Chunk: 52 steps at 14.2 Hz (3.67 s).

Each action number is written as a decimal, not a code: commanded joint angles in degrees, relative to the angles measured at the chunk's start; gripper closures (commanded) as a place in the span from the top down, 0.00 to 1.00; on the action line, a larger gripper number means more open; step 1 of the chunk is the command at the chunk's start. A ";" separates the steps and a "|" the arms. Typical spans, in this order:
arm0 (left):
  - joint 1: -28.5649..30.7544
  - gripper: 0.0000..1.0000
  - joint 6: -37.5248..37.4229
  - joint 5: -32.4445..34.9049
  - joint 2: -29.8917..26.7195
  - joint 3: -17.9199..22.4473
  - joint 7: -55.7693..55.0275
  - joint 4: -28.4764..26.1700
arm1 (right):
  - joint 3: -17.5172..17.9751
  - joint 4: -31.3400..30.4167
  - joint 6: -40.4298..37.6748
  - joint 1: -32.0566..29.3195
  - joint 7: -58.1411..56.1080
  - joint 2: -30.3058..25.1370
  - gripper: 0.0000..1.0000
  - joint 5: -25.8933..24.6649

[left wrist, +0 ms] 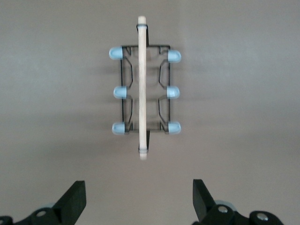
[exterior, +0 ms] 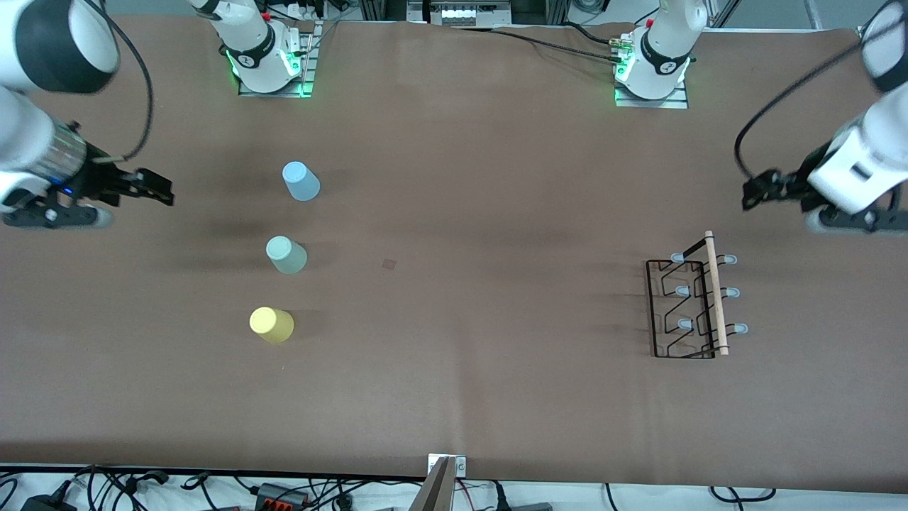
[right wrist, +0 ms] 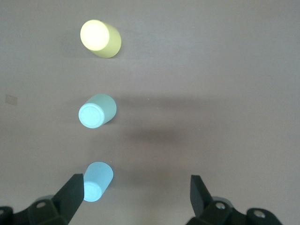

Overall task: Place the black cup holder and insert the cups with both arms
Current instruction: 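Grasp the rack dowel with the left gripper while the right gripper reaches the mint cup, then carry the rack to mid-table with the left gripper while the right gripper grasps the cup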

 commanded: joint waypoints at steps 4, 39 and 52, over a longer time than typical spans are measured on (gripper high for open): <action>0.60 0.94 17.85 -0.88 7.46 -0.27 -0.64 -8.12 | -0.11 1.50 4.70 6.44 7.26 9.80 1.00 0.47; -30.42 0.03 11.87 -0.53 33.65 -12.57 -45.56 29.49 | -0.63 1.32 13.15 9.70 16.94 27.66 0.45 4.86; -31.23 0.56 17.79 -0.07 33.07 -12.58 -47.13 29.84 | -0.37 24.43 -9.62 9.79 16.76 26.25 0.27 6.01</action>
